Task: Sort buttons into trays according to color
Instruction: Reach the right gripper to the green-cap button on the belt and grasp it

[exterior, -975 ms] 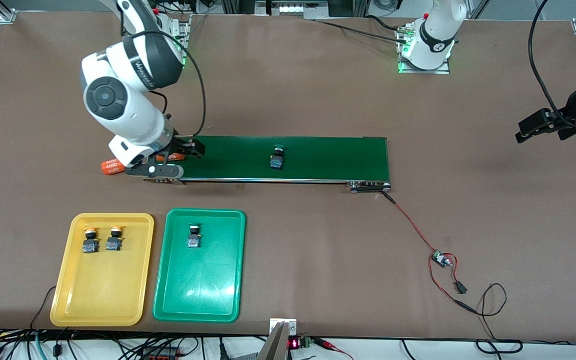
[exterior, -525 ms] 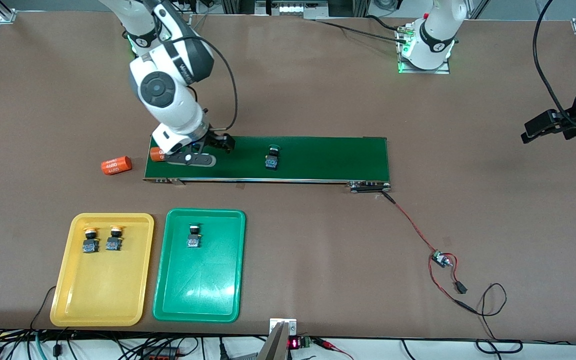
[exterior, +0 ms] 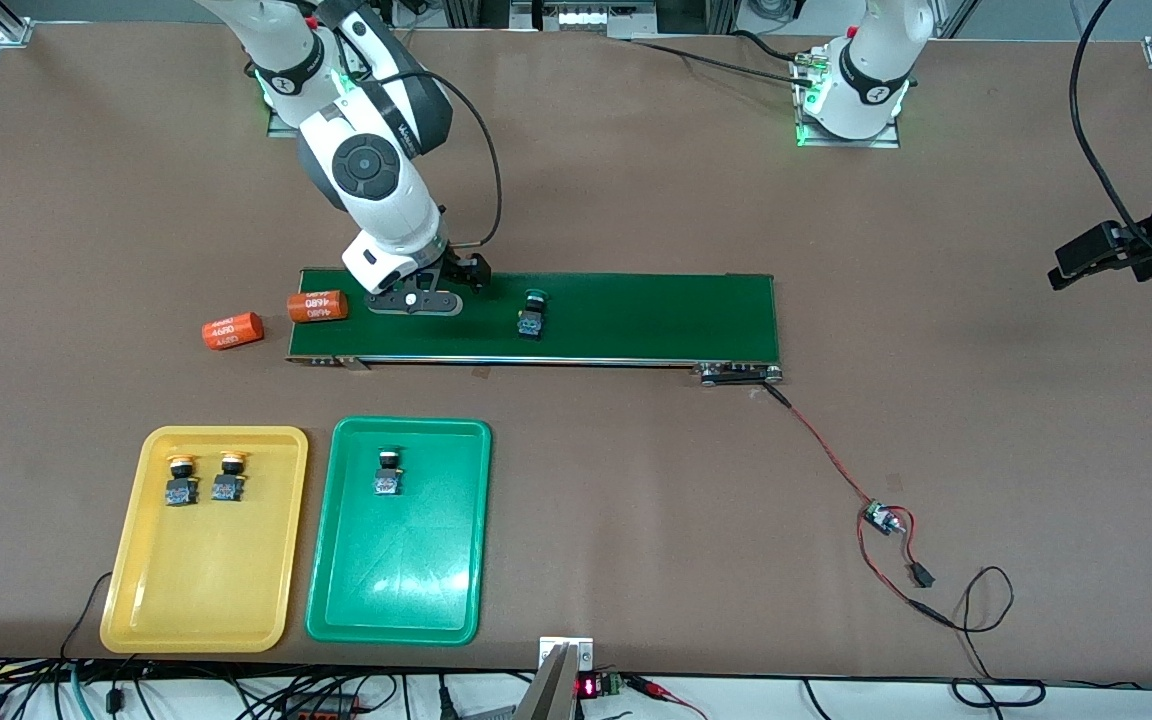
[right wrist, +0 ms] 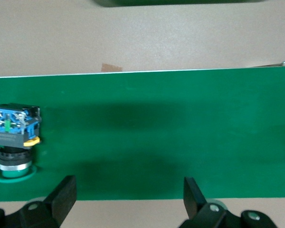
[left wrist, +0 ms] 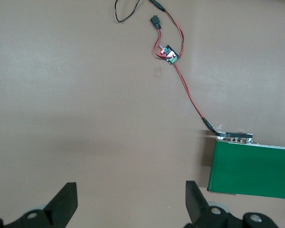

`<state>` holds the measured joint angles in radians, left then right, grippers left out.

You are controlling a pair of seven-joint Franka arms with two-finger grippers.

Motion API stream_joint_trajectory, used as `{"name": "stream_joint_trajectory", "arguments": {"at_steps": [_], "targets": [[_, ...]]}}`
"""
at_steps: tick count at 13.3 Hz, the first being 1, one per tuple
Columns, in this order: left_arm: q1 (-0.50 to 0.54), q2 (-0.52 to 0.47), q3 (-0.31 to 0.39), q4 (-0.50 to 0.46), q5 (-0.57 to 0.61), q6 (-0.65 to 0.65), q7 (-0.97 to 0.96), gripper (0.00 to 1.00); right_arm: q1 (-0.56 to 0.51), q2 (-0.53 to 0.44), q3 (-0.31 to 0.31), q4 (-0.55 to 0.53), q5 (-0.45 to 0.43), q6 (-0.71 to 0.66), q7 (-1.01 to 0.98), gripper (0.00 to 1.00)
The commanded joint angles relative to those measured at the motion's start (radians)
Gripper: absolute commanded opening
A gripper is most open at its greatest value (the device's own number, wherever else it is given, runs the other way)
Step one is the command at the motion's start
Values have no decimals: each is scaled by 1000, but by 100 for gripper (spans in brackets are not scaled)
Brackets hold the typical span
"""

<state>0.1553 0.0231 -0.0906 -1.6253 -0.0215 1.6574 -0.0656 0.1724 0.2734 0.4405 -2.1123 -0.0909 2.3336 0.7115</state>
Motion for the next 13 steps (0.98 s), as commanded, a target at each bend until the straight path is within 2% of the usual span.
{"name": "stream_joint_trajectory", "arguments": {"at_steps": [1, 3, 13], "targets": [[1, -8, 2, -11, 9, 10, 1, 100, 2, 15, 1, -1, -18, 47, 32, 100], [1, -9, 0, -11, 9, 9, 1, 100, 2, 33, 1, 8, -18, 65, 87, 100], [-10, -20, -31, -11, 11, -1, 10, 100, -1, 50, 0, 26, -21, 66, 89, 100]]}}
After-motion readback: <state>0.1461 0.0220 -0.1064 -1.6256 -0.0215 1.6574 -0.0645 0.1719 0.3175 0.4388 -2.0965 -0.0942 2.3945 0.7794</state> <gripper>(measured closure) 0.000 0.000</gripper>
